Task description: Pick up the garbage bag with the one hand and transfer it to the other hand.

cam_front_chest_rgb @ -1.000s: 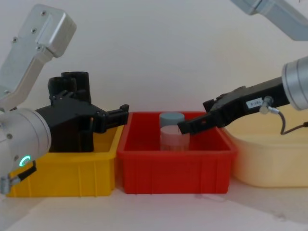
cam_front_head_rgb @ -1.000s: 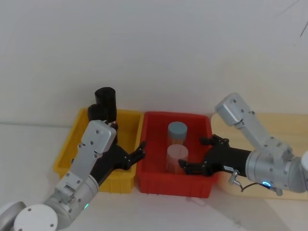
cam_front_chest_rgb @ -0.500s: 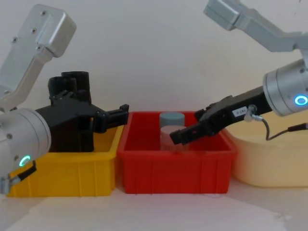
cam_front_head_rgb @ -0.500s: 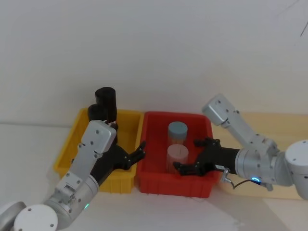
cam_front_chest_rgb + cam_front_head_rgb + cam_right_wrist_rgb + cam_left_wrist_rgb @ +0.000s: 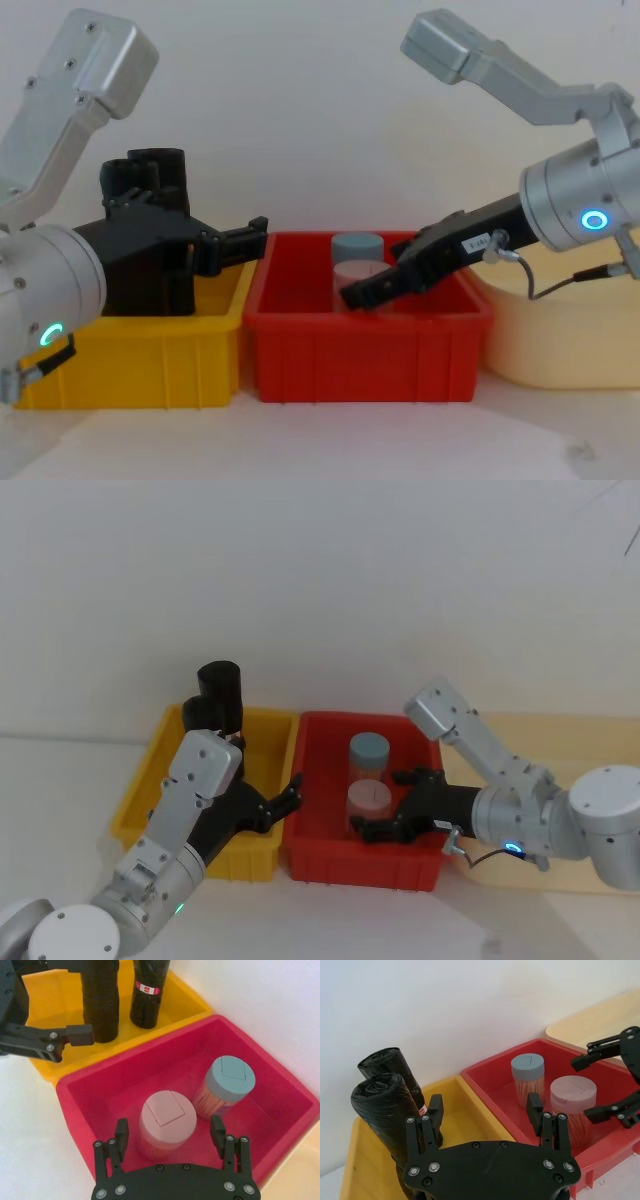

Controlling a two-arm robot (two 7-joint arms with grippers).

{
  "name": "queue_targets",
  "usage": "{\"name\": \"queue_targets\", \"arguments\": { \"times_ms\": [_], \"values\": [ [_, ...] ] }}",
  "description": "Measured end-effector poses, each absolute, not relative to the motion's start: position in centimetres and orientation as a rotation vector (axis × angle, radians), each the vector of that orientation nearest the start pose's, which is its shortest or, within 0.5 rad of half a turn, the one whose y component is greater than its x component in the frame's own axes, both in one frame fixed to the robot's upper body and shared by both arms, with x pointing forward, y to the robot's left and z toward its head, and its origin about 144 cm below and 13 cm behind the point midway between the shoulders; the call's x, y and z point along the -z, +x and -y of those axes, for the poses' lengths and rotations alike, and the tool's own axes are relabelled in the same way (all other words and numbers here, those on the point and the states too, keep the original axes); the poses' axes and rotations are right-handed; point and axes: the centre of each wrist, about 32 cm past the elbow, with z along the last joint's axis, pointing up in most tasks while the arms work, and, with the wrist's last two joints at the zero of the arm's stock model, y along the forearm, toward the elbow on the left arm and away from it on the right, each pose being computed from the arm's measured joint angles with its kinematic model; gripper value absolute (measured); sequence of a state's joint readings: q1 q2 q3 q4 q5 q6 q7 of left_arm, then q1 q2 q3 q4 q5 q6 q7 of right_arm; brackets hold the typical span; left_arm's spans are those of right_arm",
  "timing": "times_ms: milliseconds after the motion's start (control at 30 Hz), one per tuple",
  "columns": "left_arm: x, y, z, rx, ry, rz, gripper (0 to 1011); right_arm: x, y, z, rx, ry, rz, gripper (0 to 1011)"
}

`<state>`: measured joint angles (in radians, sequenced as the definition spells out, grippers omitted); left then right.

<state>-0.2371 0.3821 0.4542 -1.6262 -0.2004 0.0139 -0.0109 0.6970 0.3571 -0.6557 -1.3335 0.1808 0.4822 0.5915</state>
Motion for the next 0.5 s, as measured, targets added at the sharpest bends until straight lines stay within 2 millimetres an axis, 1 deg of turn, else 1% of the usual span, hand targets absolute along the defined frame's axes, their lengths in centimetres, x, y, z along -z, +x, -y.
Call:
{"name": "queue_targets", "arguments": {
  "times_ms": [500],
  "values": [
    [-120.44, 49.20, -19.84, -1.124, 0.061, 0.268, 1001, -127.45, 60.00, 17.20, 0.617, -0.548, 0.073, 997]
  ]
}}
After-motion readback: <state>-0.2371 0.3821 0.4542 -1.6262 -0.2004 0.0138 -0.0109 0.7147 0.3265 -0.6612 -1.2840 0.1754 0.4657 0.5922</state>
